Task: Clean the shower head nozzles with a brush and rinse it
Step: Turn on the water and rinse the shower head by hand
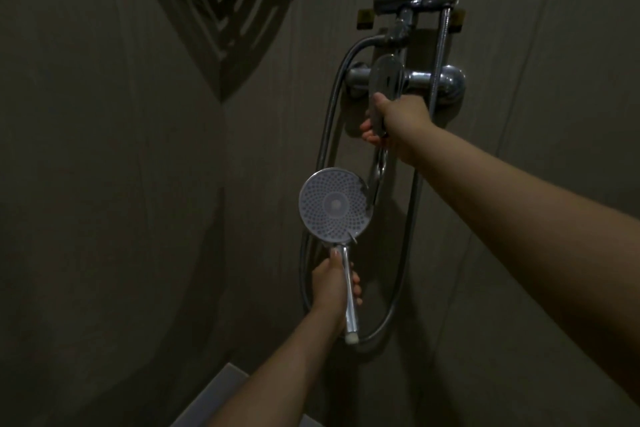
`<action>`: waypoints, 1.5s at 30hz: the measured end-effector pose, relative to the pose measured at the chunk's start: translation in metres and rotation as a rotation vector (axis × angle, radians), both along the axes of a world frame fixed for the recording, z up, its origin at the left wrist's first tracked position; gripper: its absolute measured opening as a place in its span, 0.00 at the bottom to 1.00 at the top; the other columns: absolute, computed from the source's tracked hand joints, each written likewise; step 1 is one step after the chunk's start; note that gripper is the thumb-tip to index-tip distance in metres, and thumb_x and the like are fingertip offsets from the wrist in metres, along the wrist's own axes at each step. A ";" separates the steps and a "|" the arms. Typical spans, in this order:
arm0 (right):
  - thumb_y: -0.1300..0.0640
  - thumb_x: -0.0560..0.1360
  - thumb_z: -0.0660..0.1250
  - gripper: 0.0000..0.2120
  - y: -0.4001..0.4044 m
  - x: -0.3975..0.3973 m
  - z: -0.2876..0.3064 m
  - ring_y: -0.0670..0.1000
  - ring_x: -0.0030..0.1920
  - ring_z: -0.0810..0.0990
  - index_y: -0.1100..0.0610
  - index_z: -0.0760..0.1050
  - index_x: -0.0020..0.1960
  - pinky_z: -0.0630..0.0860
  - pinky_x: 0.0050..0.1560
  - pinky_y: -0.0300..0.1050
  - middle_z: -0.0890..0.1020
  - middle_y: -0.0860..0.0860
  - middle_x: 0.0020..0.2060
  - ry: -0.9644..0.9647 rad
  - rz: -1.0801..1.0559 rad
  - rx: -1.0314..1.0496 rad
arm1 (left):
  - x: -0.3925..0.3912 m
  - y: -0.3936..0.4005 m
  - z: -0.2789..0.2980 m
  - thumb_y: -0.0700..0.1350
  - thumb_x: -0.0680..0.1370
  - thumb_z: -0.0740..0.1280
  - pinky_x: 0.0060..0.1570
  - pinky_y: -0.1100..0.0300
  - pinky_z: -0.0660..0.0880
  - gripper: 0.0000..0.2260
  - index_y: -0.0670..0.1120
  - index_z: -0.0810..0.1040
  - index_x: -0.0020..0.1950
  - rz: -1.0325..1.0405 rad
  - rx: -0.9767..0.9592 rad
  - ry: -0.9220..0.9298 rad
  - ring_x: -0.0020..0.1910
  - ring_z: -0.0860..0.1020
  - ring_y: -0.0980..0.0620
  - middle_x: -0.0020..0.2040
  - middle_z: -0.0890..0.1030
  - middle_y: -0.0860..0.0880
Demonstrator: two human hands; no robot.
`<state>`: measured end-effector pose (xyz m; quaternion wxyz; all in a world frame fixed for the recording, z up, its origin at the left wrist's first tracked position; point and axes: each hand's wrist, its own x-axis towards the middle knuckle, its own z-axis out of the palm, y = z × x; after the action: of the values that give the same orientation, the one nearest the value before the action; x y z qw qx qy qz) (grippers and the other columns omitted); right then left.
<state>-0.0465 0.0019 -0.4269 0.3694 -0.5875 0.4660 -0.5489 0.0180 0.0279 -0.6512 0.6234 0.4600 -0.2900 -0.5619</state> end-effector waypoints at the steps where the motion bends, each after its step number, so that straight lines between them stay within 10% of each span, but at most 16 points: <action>1: 0.52 0.80 0.56 0.14 0.002 0.000 0.001 0.49 0.32 0.76 0.64 0.72 0.52 0.74 0.32 0.37 0.76 0.56 0.34 0.003 0.000 0.007 | -0.001 0.000 0.001 0.53 0.81 0.54 0.23 0.65 0.66 0.17 0.43 0.72 0.40 -0.001 -0.002 -0.007 0.21 0.68 0.53 0.28 0.71 0.46; 45: 0.50 0.80 0.57 0.16 0.003 -0.011 -0.002 0.49 0.31 0.79 0.62 0.71 0.59 0.77 0.28 0.37 0.79 0.55 0.35 0.088 0.038 -0.029 | -0.016 0.000 -0.027 0.50 0.80 0.57 0.21 0.67 0.65 0.13 0.43 0.73 0.44 -0.094 0.014 -0.040 0.19 0.67 0.54 0.27 0.71 0.47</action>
<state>-0.0578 0.0048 -0.4291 0.3503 -0.6251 0.4624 -0.5223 0.0016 0.0276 -0.6786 0.5873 0.4614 -0.3198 -0.5830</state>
